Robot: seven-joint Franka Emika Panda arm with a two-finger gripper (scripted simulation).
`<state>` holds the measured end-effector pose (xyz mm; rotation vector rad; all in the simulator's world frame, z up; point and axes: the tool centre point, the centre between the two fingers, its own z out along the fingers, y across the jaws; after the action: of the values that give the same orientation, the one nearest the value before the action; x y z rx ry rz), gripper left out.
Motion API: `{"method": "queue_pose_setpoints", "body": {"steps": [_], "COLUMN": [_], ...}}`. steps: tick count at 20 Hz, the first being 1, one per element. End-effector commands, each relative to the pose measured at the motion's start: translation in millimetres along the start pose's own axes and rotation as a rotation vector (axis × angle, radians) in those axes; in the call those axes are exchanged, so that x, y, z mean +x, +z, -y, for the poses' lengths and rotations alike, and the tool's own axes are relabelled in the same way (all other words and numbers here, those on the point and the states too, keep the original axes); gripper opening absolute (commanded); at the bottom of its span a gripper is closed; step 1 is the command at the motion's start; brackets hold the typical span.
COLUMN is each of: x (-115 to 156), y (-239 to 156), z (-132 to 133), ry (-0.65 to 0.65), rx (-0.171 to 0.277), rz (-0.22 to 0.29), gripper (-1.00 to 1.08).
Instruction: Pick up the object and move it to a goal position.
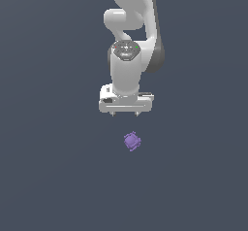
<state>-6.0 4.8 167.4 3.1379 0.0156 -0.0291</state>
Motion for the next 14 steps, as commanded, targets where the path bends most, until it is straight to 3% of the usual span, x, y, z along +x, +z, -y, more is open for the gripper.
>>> {"method": "queue_pose_setpoints", "body": {"steps": [1, 14], "x": [0.0, 3.5], "y": [0.0, 2.4], "z": [0.0, 9.8], "ry": [0.000, 0.002], "rx": [0.000, 0.017], "rz": [0.000, 0.003], "gripper": [1.00, 1.00]}}
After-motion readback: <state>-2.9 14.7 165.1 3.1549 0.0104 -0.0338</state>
